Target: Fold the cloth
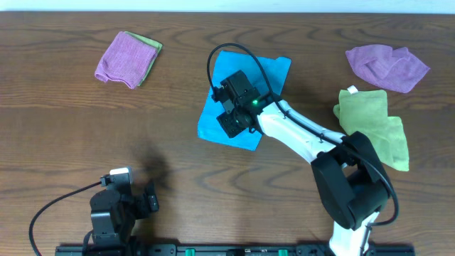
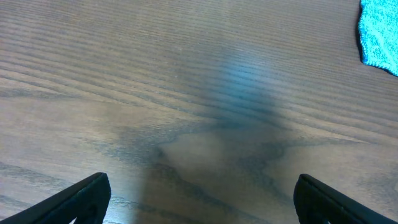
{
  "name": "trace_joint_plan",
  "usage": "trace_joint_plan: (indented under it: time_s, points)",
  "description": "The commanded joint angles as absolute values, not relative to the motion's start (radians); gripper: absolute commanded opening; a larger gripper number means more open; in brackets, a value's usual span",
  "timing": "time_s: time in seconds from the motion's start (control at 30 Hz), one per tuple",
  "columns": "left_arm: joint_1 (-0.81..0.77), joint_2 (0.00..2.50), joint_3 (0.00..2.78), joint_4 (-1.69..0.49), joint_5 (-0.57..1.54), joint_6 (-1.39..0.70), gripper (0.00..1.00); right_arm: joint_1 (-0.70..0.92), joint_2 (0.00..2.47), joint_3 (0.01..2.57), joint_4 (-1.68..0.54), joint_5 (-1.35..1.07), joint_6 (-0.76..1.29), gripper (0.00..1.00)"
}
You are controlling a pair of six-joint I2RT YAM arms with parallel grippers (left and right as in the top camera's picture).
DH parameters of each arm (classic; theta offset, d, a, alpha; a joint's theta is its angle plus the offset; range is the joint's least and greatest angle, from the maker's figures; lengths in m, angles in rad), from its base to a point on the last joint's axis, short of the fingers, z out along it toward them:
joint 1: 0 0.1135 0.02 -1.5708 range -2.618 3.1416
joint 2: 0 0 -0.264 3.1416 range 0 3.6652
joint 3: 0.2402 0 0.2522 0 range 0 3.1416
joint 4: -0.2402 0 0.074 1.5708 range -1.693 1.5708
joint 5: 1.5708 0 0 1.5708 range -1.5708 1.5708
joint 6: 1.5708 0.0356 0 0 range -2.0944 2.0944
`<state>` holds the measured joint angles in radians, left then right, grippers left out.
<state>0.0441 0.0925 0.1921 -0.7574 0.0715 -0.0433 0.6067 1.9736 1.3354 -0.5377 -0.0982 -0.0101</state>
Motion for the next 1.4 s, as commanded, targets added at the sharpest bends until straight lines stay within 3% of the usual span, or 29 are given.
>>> trace_joint_plan:
  time_s: [0.0, 0.33, 0.57, 0.77, 0.83, 0.87, 1.1, 1.23, 1.33, 1.37]
  points:
    - [0.044, 0.086, 0.171, -0.774, 0.068, -0.022, 0.95, 0.603, 1.998, 1.345, -0.535, -0.11, 0.003, 0.49]
    - [0.044, 0.087, 0.171, -0.774, 0.068, -0.022, 0.95, 0.603, 2.049, 1.345, -0.513, -0.109, 0.003, 0.42]
    - [0.044, 0.087, 0.171, -0.774, 0.068, -0.022, 0.95, 0.603, 2.052, 1.345, -0.484, -0.105, 0.003, 0.2]
    - [0.044, 0.087, 0.171, -0.774, 0.068, -0.022, 0.95, 0.603, 2.052, 1.345, -0.477, -0.105, 0.002, 0.21]
    - [0.044, 0.087, 0.171, -0.774, 0.068, -0.022, 0.95, 0.603, 2.052, 1.345, -0.485, -0.105, 0.002, 0.39]
    - [0.044, 0.087, 0.171, -0.774, 0.068, -0.022, 0.95, 0.603, 2.052, 1.345, -0.49, -0.105, 0.002, 0.4]
    - [0.044, 0.087, 0.171, -0.774, 0.068, -0.022, 0.95, 0.603, 2.052, 1.345, -0.499, -0.105, 0.002, 0.34]
    - [0.044, 0.087, 0.171, -0.774, 0.068, -0.022, 0.95, 0.603, 2.059, 1.345, -0.506, -0.105, -0.002, 0.24]
    - [0.044, 0.087, 0.171, -0.774, 0.068, -0.022, 0.95, 0.603, 2.06, 1.345, -0.504, -0.095, -0.002, 0.12]
    - [0.044, 0.087, 0.171, -0.774, 0.068, -0.022, 0.95, 0.603, 2.06, 1.345, -0.501, -0.082, -0.001, 0.03]
